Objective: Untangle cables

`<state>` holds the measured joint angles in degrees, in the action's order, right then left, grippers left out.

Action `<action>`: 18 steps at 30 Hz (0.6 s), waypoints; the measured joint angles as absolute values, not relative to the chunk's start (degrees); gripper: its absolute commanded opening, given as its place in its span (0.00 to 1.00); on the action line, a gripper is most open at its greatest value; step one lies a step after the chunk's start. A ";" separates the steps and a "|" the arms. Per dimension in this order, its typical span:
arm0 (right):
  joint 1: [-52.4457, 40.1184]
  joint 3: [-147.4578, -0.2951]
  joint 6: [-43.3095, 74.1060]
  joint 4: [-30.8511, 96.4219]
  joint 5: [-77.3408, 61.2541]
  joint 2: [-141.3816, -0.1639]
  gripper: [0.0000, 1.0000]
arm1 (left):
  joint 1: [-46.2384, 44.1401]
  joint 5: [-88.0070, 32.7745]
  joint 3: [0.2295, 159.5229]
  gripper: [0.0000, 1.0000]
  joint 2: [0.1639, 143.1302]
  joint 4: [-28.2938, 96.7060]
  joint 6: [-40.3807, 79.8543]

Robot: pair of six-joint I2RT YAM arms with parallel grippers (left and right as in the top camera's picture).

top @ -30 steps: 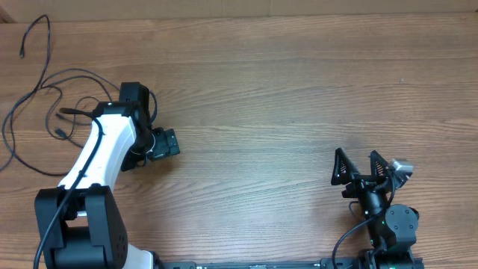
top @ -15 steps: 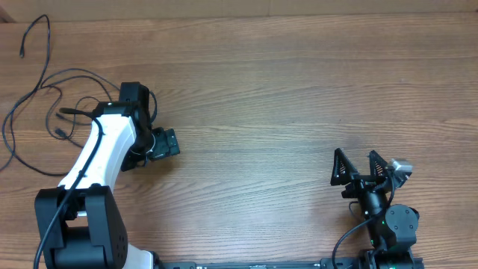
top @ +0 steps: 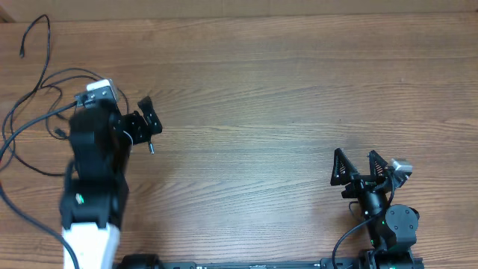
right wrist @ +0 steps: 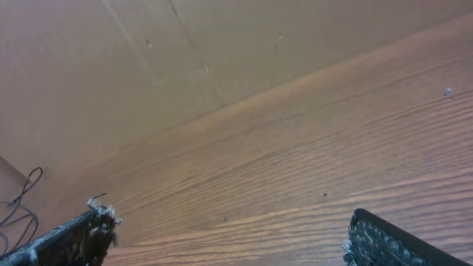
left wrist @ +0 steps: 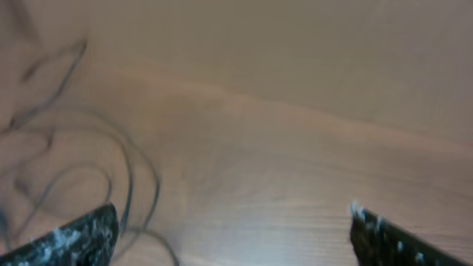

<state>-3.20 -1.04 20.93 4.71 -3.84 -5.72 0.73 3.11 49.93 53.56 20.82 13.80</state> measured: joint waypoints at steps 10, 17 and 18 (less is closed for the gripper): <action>-3.20 -1.04 20.91 4.73 -4.08 -5.67 1.00 | 0.73 2.81 8.56 1.00 15.94 -2.81 4.99; -3.20 -1.04 20.91 4.78 -4.08 -5.61 1.00 | 0.73 5.65 0.51 1.00 2.07 4.05 1.19; -3.20 -1.04 20.88 4.78 -4.08 -5.61 1.00 | 0.73 5.63 0.51 1.00 1.63 4.05 1.06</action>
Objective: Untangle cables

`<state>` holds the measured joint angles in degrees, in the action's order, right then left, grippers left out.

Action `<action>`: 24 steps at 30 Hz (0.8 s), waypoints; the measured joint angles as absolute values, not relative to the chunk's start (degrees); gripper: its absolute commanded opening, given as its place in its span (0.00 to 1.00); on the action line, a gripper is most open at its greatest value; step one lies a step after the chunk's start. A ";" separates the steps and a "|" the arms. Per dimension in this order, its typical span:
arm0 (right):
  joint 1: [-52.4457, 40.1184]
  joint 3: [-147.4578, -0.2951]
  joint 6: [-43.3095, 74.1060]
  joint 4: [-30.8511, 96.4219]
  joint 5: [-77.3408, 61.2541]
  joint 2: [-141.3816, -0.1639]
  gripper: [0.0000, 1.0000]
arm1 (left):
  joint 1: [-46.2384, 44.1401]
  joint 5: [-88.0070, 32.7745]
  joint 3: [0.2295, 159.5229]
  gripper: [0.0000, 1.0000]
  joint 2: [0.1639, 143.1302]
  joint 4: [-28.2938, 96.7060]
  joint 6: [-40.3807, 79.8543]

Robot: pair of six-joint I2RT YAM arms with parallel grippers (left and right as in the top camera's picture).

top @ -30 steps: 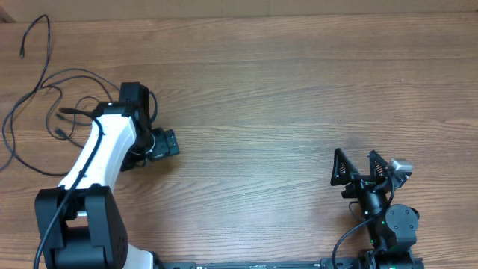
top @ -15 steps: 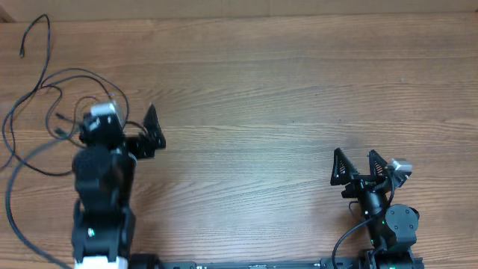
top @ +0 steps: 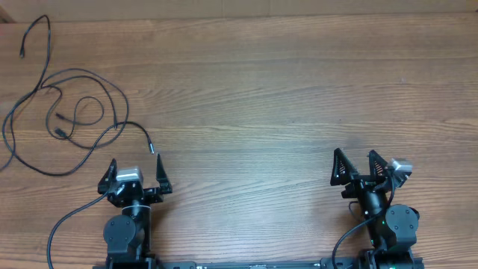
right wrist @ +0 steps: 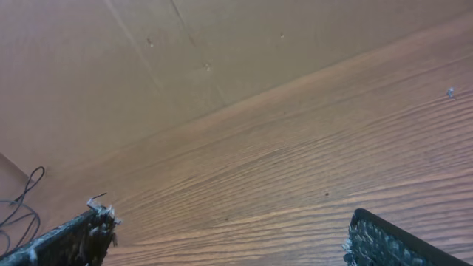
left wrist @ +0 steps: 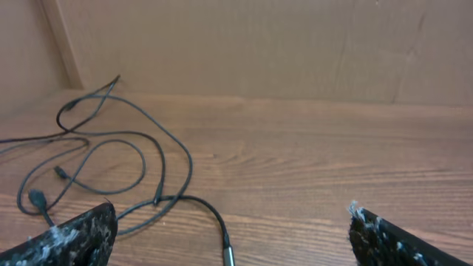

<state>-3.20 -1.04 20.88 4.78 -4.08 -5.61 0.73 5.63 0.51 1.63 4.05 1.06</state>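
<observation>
Thin black cables (top: 71, 112) lie looped over one another on the left of the wooden table (top: 284, 90); one loose plug end (top: 151, 146) points toward the front. The left wrist view shows the same loops (left wrist: 111, 148) and the plug (left wrist: 225, 255) just ahead of the fingers. My left gripper (top: 134, 173) sits at the front left, open and empty, a little behind the plug. My right gripper (top: 357, 166) rests at the front right, open and empty, far from the cables. A bit of cable (right wrist: 18, 199) shows at the far left of the right wrist view.
A brown wall or board (left wrist: 259, 44) stands along the table's far edge. One cable runs off the left edge (top: 4, 149), and another curves toward the front beside the left arm's base (top: 67, 220).
My left arm was stretched out over the cable loops, gripper open near the plug end; now it is drawn back to the front left, still open. The cables lie uncovered. The right arm has not moved.
</observation>
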 measured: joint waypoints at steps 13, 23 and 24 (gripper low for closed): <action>-3.20 -1.04 20.91 4.75 -4.08 -5.63 1.00 | 0.73 5.63 0.51 0.99 0.86 4.03 1.04; -3.20 -1.04 20.91 4.75 -4.08 -5.63 1.00 | 0.73 5.61 0.51 1.00 0.86 4.03 1.04; -3.20 -1.04 20.91 4.75 -4.08 -5.63 1.00 | 0.73 5.63 0.51 1.00 0.86 4.03 1.04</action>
